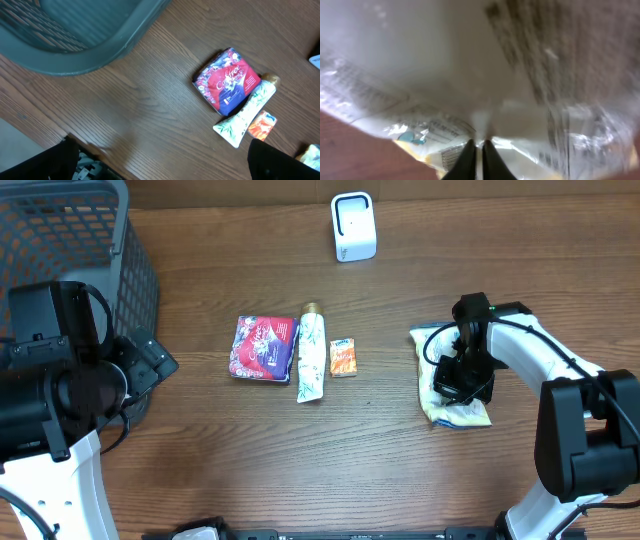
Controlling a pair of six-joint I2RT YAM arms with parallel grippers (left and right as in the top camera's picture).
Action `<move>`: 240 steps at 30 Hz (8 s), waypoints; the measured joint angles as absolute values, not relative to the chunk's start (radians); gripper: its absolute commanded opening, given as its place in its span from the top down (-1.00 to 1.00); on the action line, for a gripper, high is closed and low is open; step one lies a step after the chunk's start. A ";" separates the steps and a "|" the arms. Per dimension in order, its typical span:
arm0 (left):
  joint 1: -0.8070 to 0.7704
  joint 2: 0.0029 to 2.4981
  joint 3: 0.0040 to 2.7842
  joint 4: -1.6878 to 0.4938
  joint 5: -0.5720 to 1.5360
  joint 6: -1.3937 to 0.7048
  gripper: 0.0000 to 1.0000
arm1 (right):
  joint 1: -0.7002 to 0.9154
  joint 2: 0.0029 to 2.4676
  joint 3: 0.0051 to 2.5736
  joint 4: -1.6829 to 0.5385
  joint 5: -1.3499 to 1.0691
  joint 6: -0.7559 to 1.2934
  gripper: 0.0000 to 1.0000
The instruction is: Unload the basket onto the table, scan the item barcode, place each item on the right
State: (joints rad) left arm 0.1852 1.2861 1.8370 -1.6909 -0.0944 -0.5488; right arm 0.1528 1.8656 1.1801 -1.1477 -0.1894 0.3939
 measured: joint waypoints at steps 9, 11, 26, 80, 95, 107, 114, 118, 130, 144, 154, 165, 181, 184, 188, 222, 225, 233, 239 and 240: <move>0.185 1.286 1.837 -1.691 -0.094 -0.549 -0.99 | 0.153 1.871 1.539 -1.283 -0.171 0.314 -1.00; 0.185 1.286 1.837 -1.691 -0.094 -0.549 -1.00 | 0.153 1.871 1.582 -1.242 -0.154 0.302 -1.00; 0.185 1.286 1.837 -1.691 -0.094 -0.549 -1.00 | 0.403 1.871 1.457 -1.095 0.173 0.315 -1.00; 0.185 1.286 1.837 -1.691 -0.094 -0.549 -1.00 | 0.334 1.875 1.508 -0.925 -0.523 0.360 0.90; 0.185 1.286 1.837 -1.691 -0.094 -0.549 -1.00 | 0.087 1.875 1.244 -0.719 -0.686 0.435 -0.21; 0.185 1.286 1.837 -1.691 -0.094 -0.549 -1.00 | -0.027 1.875 1.309 -0.963 -0.253 0.376 -0.40; 0.185 1.286 1.837 -1.691 -0.094 -0.549 -1.00 | -0.025 1.875 1.455 -1.107 -0.099 0.316 -0.47; 0.185 1.286 1.837 -1.691 -0.094 -0.549 -0.99 | 0.017 1.875 1.473 -1.162 -0.052 0.289 -0.53; 0.185 1.286 1.837 -1.690 -0.094 -0.549 -1.00 | 0.184 1.875 1.233 -1.016 0.252 0.545 -0.47; 0.185 1.286 1.837 -1.692 -0.094 -0.549 -1.00 | 0.177 1.877 1.314 -1.117 0.130 0.525 0.93; 0.185 1.286 1.837 -1.691 -0.094 -0.549 -0.99 | 0.187 1.877 1.507 -0.981 -0.619 0.298 0.92; 0.185 1.286 1.837 -1.691 -0.094 -0.549 -0.99 | 0.271 1.889 1.297 -0.660 -0.939 0.414 0.93; 0.185 1.286 1.837 -1.691 -0.094 -0.549 -1.00 | 0.155 1.958 1.216 -0.806 -0.599 0.492 0.11; 0.185 1.286 1.837 -1.691 -0.094 -0.549 -1.00 | 0.131 1.961 1.264 -0.925 -0.442 0.453 0.05; 0.185 1.286 1.837 -1.691 -0.094 -0.549 -1.00 | 0.118 1.964 1.421 -1.088 -0.273 0.410 0.03; 0.185 1.286 1.837 -1.691 -0.094 -0.549 -0.99 | 0.315 2.036 1.612 -1.342 0.007 0.345 0.79; 0.185 1.286 1.837 -1.691 -0.094 -0.549 -1.00 | 0.316 2.035 1.742 -1.366 -0.039 0.327 0.80; 0.185 1.286 1.837 -1.691 -0.094 -0.549 -1.00 | 0.354 2.033 1.743 -1.139 -0.240 0.301 0.74; 0.185 1.286 1.837 -1.690 -0.094 -0.549 -1.00 | 0.376 2.034 1.534 -0.954 -0.276 0.344 0.87; 0.185 1.286 1.837 -1.691 -0.094 -0.549 -0.99 | 0.377 2.034 1.482 -0.905 -0.278 0.356 0.93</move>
State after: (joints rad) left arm 0.1852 1.2861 1.8366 -1.6909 -0.0944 -0.5488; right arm 0.3767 2.0342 1.4818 -0.9054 -0.2775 0.3565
